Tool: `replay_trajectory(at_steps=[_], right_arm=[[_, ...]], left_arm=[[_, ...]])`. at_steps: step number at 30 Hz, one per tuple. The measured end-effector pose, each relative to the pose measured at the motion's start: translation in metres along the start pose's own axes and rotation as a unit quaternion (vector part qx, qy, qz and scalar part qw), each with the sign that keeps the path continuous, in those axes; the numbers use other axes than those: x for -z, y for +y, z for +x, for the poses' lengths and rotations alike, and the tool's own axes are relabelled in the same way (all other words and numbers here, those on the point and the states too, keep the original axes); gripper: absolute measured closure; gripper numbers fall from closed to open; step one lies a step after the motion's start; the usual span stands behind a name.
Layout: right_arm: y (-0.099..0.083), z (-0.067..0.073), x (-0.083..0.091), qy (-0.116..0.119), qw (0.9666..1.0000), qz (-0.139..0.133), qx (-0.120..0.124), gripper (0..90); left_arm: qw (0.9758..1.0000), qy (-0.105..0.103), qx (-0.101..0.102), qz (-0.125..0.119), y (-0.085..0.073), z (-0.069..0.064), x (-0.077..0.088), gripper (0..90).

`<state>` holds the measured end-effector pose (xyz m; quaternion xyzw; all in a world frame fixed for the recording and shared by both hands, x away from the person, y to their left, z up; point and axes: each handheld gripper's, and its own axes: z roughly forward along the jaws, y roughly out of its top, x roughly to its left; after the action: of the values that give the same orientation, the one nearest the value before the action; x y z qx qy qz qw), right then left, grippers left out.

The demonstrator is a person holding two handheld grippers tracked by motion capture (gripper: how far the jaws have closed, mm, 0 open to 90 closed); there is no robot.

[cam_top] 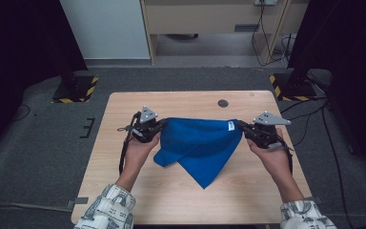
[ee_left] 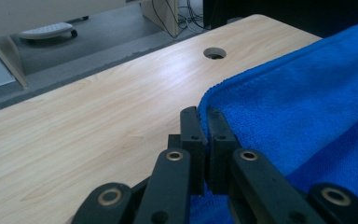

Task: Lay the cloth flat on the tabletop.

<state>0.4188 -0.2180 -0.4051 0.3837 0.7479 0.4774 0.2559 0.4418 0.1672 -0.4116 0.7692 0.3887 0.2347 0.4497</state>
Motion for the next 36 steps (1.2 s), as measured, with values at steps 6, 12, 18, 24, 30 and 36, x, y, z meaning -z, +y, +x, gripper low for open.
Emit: replay_trajectory(at_steps=[6, 12, 18, 24, 30, 36], right_arm=[[0.002, -0.001, -0.003, -0.003, 1.0, -0.001, -0.005, 87.7], [0.008, 0.001, 0.002, -0.003, 1.0, -0.004, 0.002, 87.7], [0.02, 0.001, 0.014, -0.008, 0.9998, -0.015, 0.012, 87.6], [0.02, -0.01, -0.003, -0.014, 0.9999, 0.001, 0.008, 87.6], [0.009, -0.024, -0.025, -0.016, 0.9997, 0.016, -0.004, 87.6], [0.001, -0.033, -0.045, -0.022, 0.9993, 0.026, -0.015, 87.4]], left_arm=[[1.0, 0.0, 0.002, -0.005, 0.005, 0.001, 0.004, 87.4], [1.0, -0.002, -0.001, -0.008, 0.008, -0.001, 0.011, 87.3], [0.9998, -0.006, 0.001, -0.02, 0.02, -0.002, 0.017, 87.4], [1.0, 0.002, 0.007, -0.001, 0.026, 0.004, -0.006, 87.4], [0.9997, 0.013, 0.011, 0.015, 0.023, 0.009, -0.027, 87.3], [0.9992, 0.02, 0.02, 0.028, 0.017, 0.016, -0.044, 87.3]])
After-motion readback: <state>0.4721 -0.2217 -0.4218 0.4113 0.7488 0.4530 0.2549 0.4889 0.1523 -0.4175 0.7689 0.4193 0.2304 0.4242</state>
